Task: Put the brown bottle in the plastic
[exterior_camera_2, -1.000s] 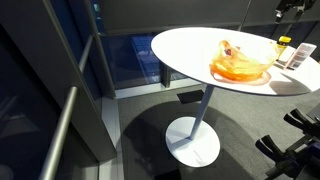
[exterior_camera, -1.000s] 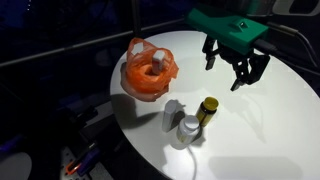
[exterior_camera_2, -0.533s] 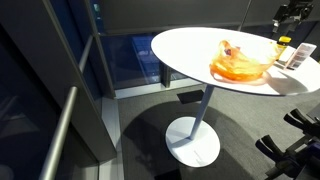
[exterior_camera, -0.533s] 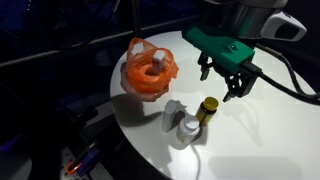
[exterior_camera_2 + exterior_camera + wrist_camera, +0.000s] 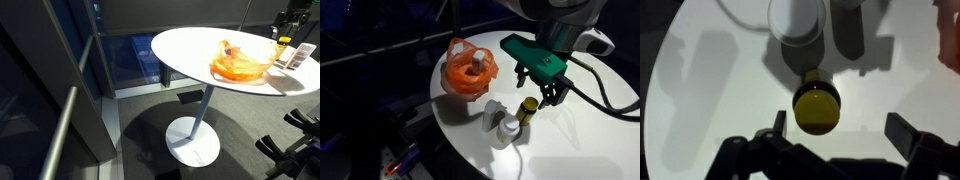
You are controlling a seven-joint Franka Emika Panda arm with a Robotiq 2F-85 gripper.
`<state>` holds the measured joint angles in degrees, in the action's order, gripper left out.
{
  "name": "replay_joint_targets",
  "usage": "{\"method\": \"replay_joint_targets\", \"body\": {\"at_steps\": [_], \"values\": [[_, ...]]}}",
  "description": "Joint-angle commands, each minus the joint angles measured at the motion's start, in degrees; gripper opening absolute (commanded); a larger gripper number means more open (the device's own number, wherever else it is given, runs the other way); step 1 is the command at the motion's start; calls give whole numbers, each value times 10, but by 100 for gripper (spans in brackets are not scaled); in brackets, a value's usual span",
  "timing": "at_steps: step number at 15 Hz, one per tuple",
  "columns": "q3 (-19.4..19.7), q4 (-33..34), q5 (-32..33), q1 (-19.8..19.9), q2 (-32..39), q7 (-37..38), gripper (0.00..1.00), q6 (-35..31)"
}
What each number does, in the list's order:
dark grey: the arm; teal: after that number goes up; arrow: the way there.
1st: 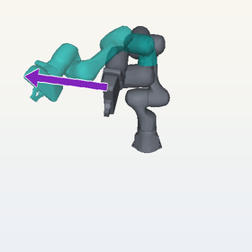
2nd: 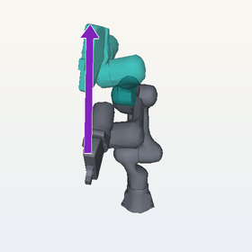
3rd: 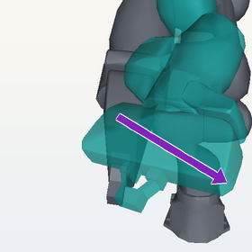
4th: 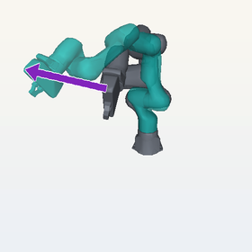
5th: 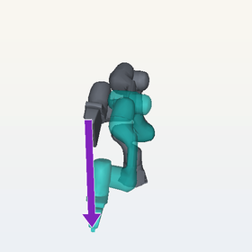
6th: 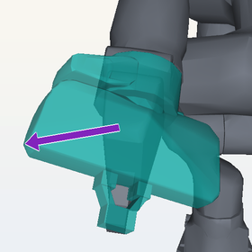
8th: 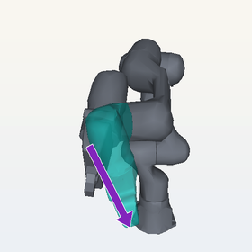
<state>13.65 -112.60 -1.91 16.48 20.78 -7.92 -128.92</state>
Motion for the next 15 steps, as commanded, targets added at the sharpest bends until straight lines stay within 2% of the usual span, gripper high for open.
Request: {"method": "replay_joint_targets", "body": {"at_steps": [1, 2, 3, 4, 5, 7, 9, 10, 13, 15], "values": [[0, 0, 12, 4, 2, 3, 100, 3], [0, 0, 12, 4, 4, 4, 100, 4], [0, 0, 13, 4, 5, 4, 88, 5], [0, 0, 13, 4, 6, 5, 88, 5], [0, 0, 14, 4, 6, 5, 79, 6], [0, 0, 15, 4, 5, 4, 74, 6], [1, -1, 16, 4, 2, 5, 51, 5], [2, -2, 16, 4, 0, 5, 48, 5], [4, -7, 22, 1, -11, 7, 21, 5], [3, -11, 30, -5, -23, 10, 20, 4]]}}
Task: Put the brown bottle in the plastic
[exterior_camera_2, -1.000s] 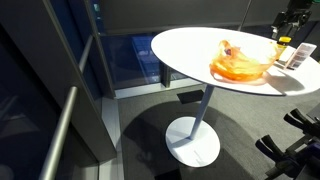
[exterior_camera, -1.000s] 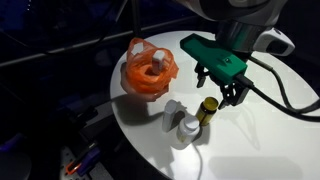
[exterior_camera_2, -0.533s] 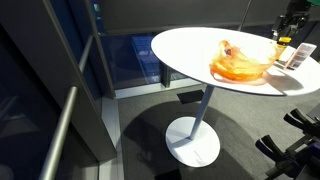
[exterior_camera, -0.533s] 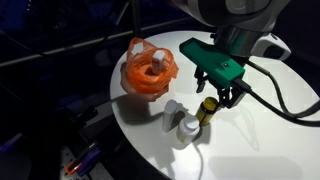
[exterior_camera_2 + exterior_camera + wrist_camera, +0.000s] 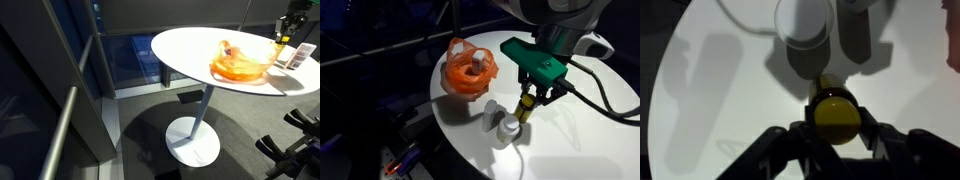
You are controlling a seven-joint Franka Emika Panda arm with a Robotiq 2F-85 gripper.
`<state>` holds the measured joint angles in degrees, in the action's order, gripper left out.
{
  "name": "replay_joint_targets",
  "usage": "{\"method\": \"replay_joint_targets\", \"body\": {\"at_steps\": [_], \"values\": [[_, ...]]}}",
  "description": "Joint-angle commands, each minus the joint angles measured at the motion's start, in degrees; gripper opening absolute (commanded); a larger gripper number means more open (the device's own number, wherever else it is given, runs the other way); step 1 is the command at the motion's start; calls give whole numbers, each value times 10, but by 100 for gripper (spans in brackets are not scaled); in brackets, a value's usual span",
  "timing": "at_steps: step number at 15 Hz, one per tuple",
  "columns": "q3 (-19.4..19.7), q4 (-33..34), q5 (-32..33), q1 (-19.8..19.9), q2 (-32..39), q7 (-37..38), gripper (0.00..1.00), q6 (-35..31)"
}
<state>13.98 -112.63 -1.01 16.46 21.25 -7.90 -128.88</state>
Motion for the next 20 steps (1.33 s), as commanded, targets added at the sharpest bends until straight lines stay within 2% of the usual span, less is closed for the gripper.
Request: {"method": "replay_joint_targets", "body": {"at_steps": [1, 10, 20], "values": [[-1, -12, 27, -7, -35, 11, 20, 5], [-14, -9, 65, -48, -115, 32, 20, 54], [-50, -10, 68, -81, -171, 13, 20, 122]]}}
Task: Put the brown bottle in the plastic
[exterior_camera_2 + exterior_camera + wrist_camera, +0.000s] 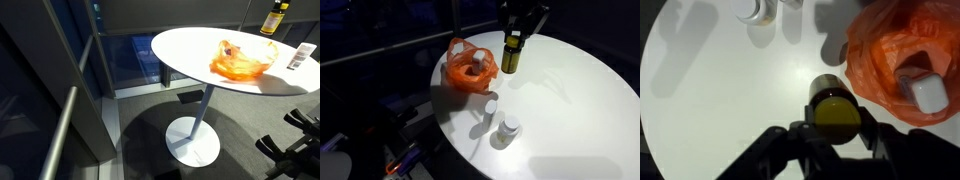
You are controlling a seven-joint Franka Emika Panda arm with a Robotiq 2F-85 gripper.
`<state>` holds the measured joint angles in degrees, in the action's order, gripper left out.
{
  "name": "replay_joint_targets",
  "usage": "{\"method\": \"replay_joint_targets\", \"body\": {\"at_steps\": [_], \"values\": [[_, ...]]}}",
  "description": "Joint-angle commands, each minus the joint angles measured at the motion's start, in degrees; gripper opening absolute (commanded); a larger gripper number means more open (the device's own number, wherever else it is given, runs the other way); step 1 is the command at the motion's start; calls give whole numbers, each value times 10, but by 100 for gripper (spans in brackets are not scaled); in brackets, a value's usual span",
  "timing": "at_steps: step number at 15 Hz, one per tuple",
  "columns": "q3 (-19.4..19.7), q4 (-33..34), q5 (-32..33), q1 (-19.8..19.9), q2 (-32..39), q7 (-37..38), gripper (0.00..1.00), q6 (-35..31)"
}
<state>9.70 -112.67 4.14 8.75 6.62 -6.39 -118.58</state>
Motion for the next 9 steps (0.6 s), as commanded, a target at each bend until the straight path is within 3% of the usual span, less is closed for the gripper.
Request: {"method": "replay_joint_targets", "body": {"at_steps": [1, 2, 7, 8, 9], "values": [[-9, -9, 17, -5, -27, -5, 20, 25], [-8, 1, 3, -1, -7, -1, 45, 12], [-11, 1, 4, -3, -11, -2, 45, 19], [-11, 1, 4, -3, -11, -2, 20, 19], [-12, -3, 3, -4, -13, -8, 20, 12]]}}
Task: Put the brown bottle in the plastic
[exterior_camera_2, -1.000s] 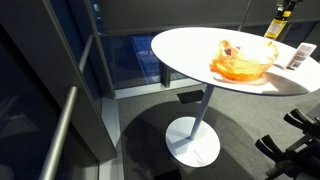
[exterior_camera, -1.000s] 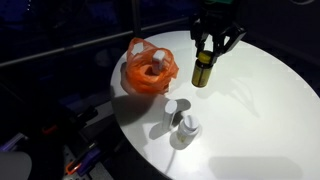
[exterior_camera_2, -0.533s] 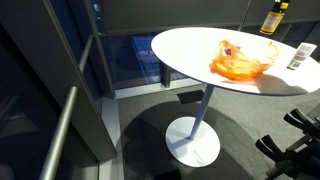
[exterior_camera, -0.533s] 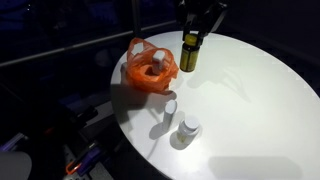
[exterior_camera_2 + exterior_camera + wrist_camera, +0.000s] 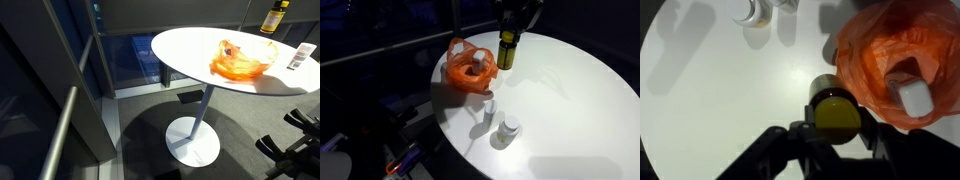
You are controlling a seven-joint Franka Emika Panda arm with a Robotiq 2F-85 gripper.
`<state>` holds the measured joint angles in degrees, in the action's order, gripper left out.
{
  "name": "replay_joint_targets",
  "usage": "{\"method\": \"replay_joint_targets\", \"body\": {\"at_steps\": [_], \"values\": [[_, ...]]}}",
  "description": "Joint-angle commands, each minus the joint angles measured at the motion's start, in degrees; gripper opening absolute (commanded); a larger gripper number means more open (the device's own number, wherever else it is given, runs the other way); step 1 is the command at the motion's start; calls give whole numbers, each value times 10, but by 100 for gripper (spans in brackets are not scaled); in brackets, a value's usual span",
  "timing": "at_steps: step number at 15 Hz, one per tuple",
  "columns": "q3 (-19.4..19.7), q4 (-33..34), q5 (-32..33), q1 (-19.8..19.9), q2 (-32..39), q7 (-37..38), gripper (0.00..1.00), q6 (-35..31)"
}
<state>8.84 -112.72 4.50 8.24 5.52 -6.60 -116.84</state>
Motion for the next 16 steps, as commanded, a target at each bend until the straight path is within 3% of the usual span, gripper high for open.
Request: {"method": "replay_joint_targets", "body": {"at_steps": [1, 16], "values": [[-7, -6, -1, -1, -4, -9, 20, -13], [-45, -52, -12, -28, 7, -18, 20, -44]]}}
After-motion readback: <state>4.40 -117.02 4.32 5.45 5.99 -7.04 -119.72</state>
